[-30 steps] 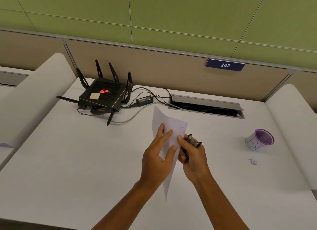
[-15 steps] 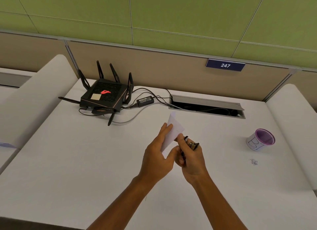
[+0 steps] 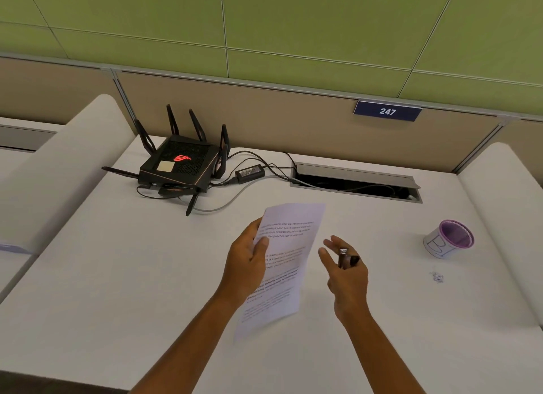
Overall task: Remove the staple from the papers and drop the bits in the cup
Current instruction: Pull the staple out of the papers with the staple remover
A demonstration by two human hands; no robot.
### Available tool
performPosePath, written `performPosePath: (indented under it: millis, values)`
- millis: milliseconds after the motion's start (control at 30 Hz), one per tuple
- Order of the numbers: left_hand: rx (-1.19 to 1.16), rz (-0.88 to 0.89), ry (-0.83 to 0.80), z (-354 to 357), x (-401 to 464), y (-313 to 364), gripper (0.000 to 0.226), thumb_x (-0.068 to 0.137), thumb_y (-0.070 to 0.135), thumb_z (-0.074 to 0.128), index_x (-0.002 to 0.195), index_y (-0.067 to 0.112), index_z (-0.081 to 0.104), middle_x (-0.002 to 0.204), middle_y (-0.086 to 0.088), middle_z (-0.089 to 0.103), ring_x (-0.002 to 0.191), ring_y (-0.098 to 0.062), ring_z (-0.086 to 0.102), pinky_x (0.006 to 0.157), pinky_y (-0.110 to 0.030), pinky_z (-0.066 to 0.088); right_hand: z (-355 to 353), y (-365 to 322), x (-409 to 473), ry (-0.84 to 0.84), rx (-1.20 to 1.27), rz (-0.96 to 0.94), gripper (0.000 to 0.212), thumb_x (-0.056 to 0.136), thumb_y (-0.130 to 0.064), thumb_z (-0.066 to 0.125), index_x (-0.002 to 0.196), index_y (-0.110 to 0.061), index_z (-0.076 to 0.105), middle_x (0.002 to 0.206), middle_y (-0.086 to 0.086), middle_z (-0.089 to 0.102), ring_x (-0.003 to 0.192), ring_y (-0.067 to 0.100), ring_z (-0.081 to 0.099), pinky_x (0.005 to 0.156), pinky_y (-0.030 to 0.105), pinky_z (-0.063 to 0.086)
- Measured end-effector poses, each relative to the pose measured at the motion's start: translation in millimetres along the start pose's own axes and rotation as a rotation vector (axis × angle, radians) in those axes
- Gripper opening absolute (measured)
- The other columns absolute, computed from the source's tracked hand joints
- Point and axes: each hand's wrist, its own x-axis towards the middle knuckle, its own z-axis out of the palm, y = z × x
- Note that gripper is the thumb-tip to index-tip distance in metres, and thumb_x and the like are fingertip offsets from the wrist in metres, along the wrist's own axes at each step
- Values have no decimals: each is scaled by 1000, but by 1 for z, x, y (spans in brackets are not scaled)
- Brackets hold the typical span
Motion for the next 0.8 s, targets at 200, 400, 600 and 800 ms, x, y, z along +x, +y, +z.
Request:
performPosePath:
  millis: [200, 400, 600, 800]
  values:
    - [-113, -116, -47, -11, 11, -5, 30, 106, 24, 57, 134, 36, 60, 115, 7, 76, 95, -20, 78, 72, -38, 67, -15, 13, 14, -213, -95, 112, 38, 81, -32, 88, 117, -26, 76, 102, -1, 81, 52, 17, 29, 46, 27, 23]
    - [-324, -223, -35, -19, 25, -11, 33, 105, 12, 58, 123, 39, 65, 112, 6, 79, 96, -24, 79, 76, -44, 67, -18, 20, 28, -204, -64, 119, 12, 85, -15, 85, 95, -11, 80, 81, 16, 72, 50, 18, 29, 46, 27, 24]
    - [-319, -304, -42, -19, 44, -43, 30, 103, 17, 63, 130, 30, 64, 118, 7, 78, 103, -18, 78, 83, -38, 65, -12, 23, 43, -102, 25, 167, 18, 81, -10, 87, 97, -6, 79, 73, 9, 69, 46, 15, 32, 44, 26, 28]
    - [-55, -341, -71, -16, 49, -85, 34, 101, 19, 66, 132, 31, 59, 124, 7, 74, 99, -17, 76, 76, -30, 66, -1, 26, 64, 4, 19, 198, 19, 82, -9, 87, 98, -5, 79, 77, 8, 71, 42, 7, 44, 41, 23, 33]
